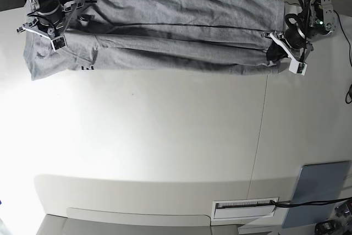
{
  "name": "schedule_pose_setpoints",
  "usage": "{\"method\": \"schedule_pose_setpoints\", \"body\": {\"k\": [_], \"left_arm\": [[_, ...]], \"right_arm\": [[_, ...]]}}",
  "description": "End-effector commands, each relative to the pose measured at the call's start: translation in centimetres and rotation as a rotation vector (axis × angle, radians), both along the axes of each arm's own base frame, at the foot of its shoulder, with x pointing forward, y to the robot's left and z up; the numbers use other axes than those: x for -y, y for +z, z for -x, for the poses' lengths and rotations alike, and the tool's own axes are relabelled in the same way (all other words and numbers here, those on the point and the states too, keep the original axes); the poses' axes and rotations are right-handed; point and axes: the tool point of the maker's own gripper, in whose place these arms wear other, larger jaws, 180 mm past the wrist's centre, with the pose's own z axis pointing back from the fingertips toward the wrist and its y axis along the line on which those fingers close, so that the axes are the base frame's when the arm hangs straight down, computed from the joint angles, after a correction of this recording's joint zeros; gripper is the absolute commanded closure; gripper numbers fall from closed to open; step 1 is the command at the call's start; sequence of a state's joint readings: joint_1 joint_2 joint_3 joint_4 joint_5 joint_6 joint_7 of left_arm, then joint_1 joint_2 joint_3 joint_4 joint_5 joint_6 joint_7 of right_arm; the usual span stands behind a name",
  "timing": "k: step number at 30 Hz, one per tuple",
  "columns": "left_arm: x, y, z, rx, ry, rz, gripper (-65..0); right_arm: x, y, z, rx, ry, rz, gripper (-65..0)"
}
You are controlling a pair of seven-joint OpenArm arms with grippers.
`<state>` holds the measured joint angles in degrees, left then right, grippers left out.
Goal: Fold the T-shirt properly
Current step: 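Lift the hem and fold it over toward the collar with both grippers, then release the hem and grasp the folded end near the left gripper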
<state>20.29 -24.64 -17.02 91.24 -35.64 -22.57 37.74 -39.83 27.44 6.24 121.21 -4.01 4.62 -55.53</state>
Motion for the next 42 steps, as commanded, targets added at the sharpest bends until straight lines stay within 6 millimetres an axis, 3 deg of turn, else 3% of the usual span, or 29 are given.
{"method": "schedule_pose_setpoints", "body": {"k": [1,5,9,16,20,27,35,42], "left_arm": [[-0.7,0.7,-0.4,0.016,-0.007,-0.023,-2.3],[-0.7,0.7,-0.4,0.018,-0.007,-0.024,-22.5],[-0.8,1.2,-0.7,0.029,-0.012,-0.031,-32.6],[-1.8,4.3,-1.7,0.105,-0.007,-0.01,-32.7],[-3.1,5.0,-1.7,0.108,0.022,-0.026,-32.7],[-3.7,4.4,-1.5,0.076,0.065,-0.039,-32.7],[-5.4,1.3,0.6,-0.052,0.103,-0.086,-32.7],[-4.3,0.5,1.1,-0.067,0.11,0.039,-32.7]], "right_arm": [[0.4,0.9,-0.4,0.017,0.02,0.033,-7.2],[-0.1,0.6,-0.3,-0.015,0.063,0.032,-19.6],[-0.1,0.6,-0.4,-0.01,0.064,0.032,-20.6],[0.2,1.2,-1.3,0.037,0.038,0.032,-20.6],[0.2,1.7,-2.2,0.069,0.031,0.031,-20.6],[-0.3,1.6,-2.4,0.076,0.031,-0.004,-20.6],[-0.3,1.6,-2.4,0.076,0.031,-0.004,-20.6],[-0.3,1.6,-2.5,0.079,0.033,-0.005,-20.6]]}}
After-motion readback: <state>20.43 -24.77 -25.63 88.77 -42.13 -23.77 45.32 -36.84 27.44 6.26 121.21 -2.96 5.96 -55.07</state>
